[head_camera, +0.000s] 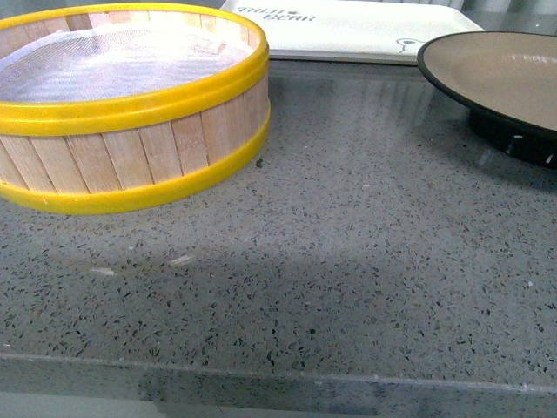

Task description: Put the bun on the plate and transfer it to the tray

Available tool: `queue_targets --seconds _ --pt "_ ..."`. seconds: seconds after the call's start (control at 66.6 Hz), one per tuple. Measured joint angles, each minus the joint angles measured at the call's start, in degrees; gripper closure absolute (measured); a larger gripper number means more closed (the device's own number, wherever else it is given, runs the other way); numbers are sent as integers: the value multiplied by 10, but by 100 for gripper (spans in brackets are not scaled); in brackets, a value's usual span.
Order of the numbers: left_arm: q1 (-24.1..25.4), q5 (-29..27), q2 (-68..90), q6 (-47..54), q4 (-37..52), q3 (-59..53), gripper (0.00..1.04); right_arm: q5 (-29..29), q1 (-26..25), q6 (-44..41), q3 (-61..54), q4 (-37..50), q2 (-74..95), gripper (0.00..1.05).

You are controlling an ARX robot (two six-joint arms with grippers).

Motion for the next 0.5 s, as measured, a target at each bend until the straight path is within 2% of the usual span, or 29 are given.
queue_targets --seconds 0.33,0.495 --pt "-47 26 10 -20 44 -39 101 0 0 0 0 0 0 9" --pt "-67 -1 33 2 64 -50 101 0 0 0 0 0 0 9"
